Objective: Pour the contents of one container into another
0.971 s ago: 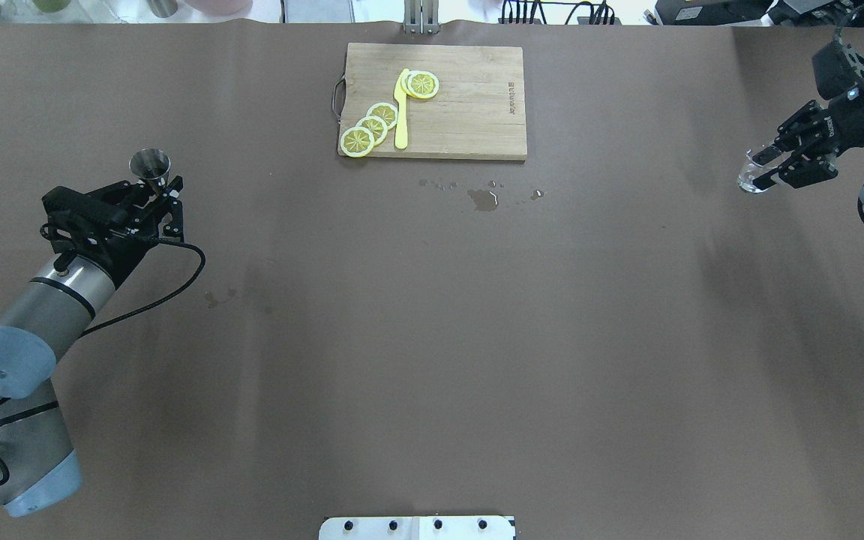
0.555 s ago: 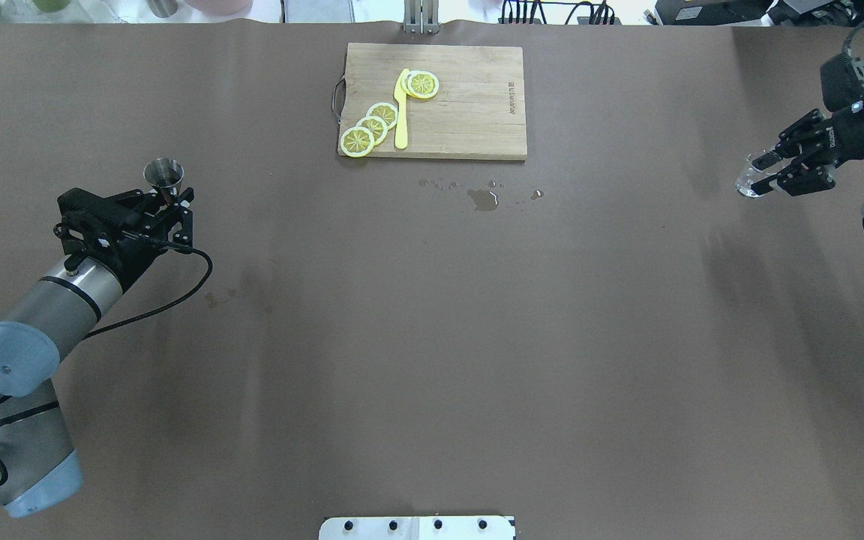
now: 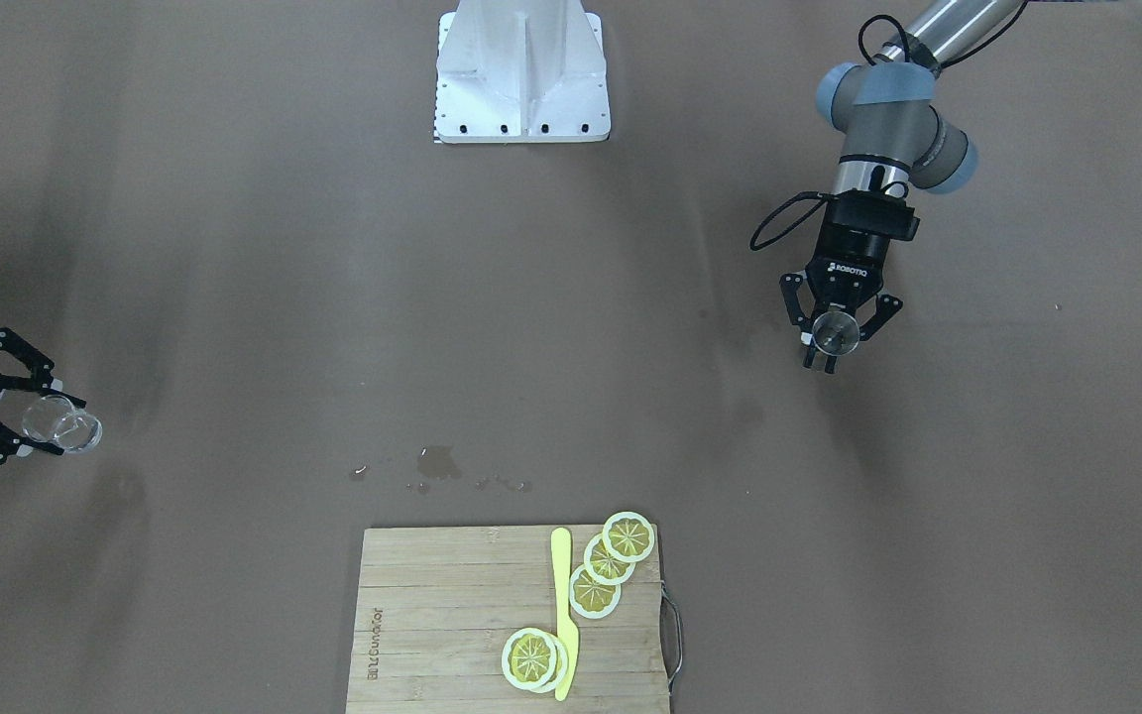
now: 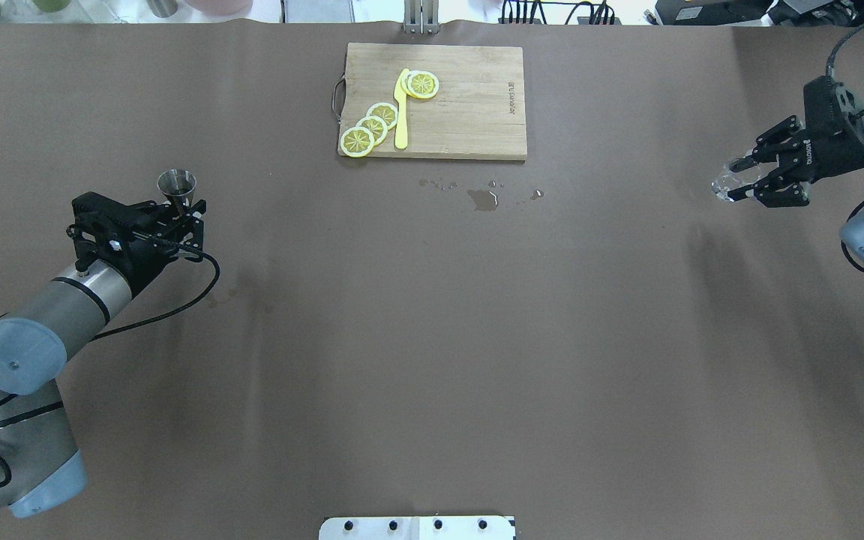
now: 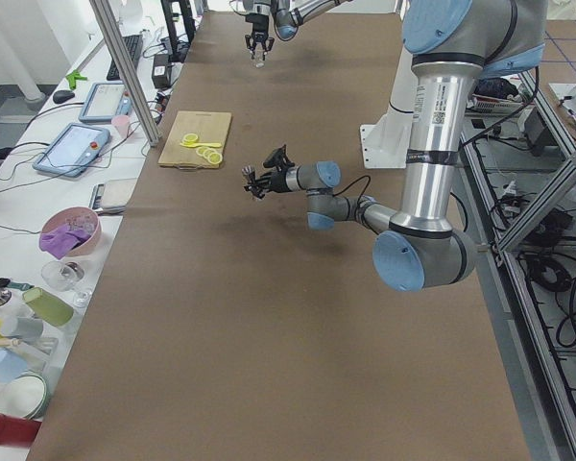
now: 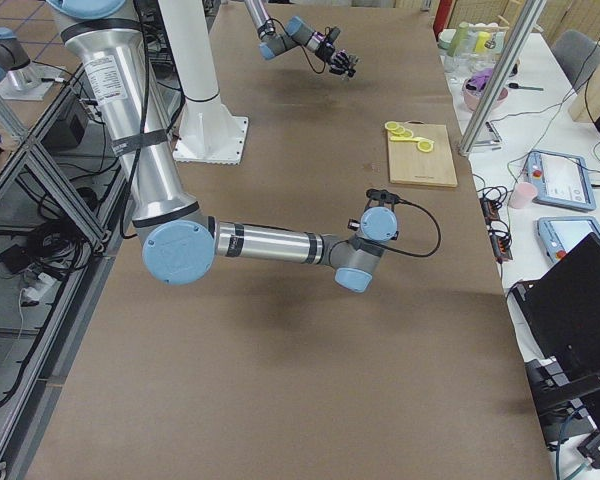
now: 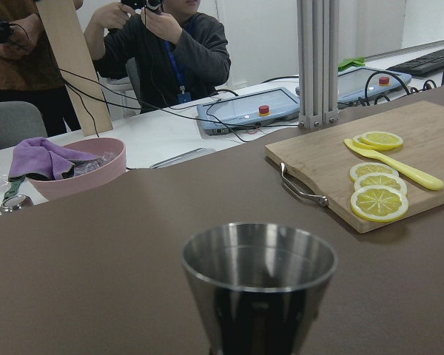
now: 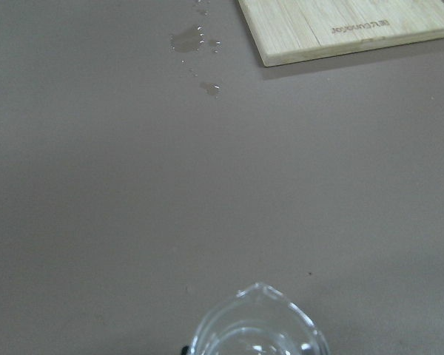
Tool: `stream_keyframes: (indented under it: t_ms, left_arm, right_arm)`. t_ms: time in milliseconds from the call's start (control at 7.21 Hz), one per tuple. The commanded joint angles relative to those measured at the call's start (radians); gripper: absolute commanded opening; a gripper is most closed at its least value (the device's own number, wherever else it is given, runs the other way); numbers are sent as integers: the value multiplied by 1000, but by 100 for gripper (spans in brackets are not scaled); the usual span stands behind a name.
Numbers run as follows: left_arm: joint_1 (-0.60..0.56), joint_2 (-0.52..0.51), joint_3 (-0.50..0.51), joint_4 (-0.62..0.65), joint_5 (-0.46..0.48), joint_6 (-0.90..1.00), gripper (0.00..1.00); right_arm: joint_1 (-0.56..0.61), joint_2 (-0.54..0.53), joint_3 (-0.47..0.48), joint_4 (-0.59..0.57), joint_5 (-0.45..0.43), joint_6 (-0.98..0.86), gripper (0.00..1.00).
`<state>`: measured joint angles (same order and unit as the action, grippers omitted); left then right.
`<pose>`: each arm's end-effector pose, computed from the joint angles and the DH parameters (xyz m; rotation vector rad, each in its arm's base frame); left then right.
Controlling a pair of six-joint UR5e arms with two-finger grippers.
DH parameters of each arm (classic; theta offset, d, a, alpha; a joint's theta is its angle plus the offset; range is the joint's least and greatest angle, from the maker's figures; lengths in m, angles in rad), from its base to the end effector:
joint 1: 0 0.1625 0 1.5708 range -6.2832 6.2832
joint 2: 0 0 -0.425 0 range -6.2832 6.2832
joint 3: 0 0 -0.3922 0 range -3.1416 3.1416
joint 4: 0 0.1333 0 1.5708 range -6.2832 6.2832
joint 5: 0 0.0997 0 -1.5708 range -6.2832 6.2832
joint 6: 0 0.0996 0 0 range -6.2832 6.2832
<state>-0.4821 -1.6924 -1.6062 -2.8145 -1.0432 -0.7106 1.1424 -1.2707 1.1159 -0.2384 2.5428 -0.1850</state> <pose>0.3939 -0.4132 0.4393 1.1838 0.7919 -0.0574 -0.2042 -0.5699 0.5584 1.0112 -1.0225 -1.0779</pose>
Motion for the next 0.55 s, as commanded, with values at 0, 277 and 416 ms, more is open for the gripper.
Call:
stream_keyframes:
  t_ms: [0,277,416]
  left_arm:
    - [5,-22,12,0,-1,-16,0]
    - [7,-50,49,-2,-1,-18,0]
    - [7,-56,61,-10,-3,-18,0]
  right_arm:
    - [-61,1,-2,85,-70,10,0]
    - [-102,-9,-5,99,-105,10,0]
    - [-121,-10,-7,99,-116,10,0]
